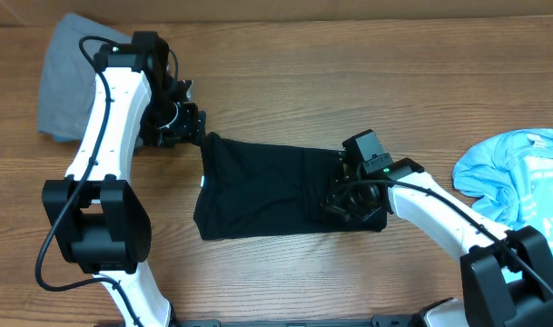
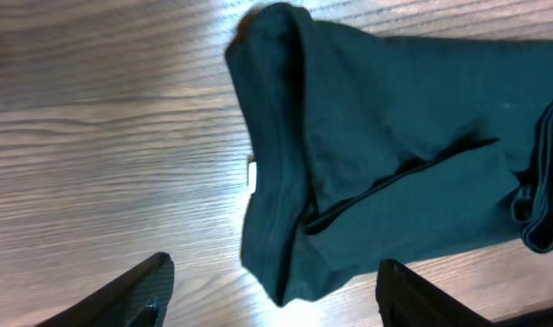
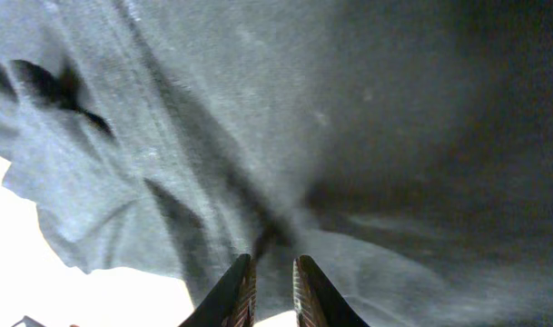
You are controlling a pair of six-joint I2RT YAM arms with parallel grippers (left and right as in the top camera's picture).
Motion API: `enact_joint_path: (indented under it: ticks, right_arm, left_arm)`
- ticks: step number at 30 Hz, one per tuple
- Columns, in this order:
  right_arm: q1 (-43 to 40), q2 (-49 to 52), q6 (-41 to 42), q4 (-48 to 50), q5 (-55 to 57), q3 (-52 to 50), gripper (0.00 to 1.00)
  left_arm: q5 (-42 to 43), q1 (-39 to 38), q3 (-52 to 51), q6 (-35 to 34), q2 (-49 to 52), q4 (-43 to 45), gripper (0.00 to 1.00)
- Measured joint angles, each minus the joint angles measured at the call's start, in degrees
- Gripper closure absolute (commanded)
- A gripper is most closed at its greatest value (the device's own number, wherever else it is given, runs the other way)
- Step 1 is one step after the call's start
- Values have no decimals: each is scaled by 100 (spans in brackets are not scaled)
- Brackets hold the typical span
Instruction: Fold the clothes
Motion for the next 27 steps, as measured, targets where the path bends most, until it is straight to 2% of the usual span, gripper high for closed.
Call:
enact_joint_path:
  ticks: [3,8,15,17,20,22,24,25,27]
  right_arm:
    - [-2,9,61,15,-105,0,80]
    - [-7,11,114,22,-190,0,80]
    - [-7,13,153,42,-236,0,80]
    - [-7,13,155,50,-236,0,80]
    - [-7,13,157,52,-236,0,80]
    - [-7,13,160,55,-234,0,80]
    - [-7,13,157,55,-238,0,80]
    - [-7,13,160,59,-236,0,80]
    - [-7,13,155,59,-238,0,81]
  left_arm:
    - [136,0,-459,0,-2,304,24]
    - [452,0,-1593,2,0,1252,22]
    - [658,-39,-2575,4,0,2479,21]
    - [699,-127,-2767,4,-55,2789,14]
    - [713,-356,-3051,42,-243,3165,15]
    - [717,-538,-3180,66,-321,3257,21]
    - [732,-715,-3276,90,-376,3289,35]
    - [730,-798,-3329,151,-385,3296,62]
    - [752,-898,-3379,179,-389,3265,94]
